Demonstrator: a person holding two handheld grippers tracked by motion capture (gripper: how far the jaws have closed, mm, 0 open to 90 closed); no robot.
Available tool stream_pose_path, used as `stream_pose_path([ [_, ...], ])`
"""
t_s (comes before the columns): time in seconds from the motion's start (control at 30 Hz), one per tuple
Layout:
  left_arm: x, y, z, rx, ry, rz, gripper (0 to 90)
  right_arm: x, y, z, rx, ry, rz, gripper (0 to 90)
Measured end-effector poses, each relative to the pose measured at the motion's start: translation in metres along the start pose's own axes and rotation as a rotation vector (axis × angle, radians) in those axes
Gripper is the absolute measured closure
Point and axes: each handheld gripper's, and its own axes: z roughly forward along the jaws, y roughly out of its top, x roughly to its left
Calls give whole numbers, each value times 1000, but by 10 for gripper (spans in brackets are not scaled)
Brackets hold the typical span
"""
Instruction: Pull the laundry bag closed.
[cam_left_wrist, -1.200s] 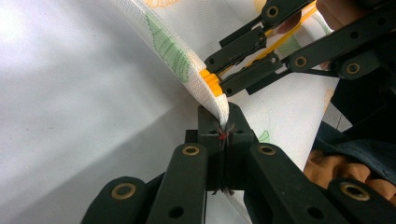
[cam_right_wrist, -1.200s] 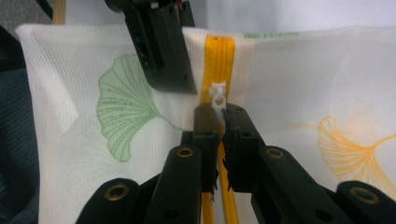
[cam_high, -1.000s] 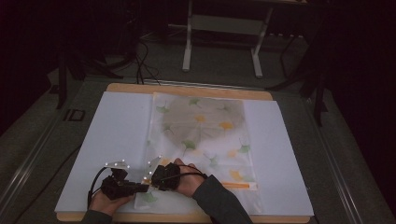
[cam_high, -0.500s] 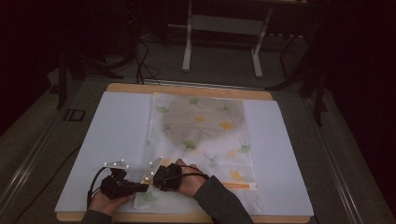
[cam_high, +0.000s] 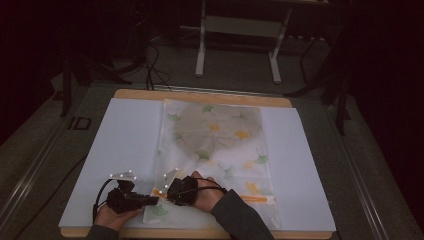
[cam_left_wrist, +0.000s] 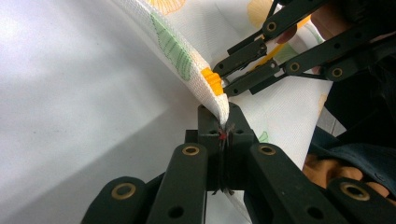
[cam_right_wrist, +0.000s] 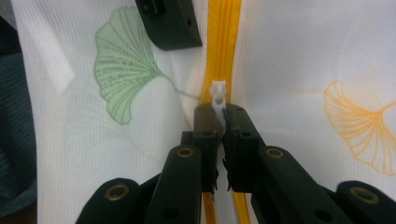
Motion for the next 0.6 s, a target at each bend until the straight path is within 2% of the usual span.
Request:
stream_pose_path([
  [0.6,1,0,-2,-9,-4,-5,883,-1,-9,-5,16,0,5,847],
])
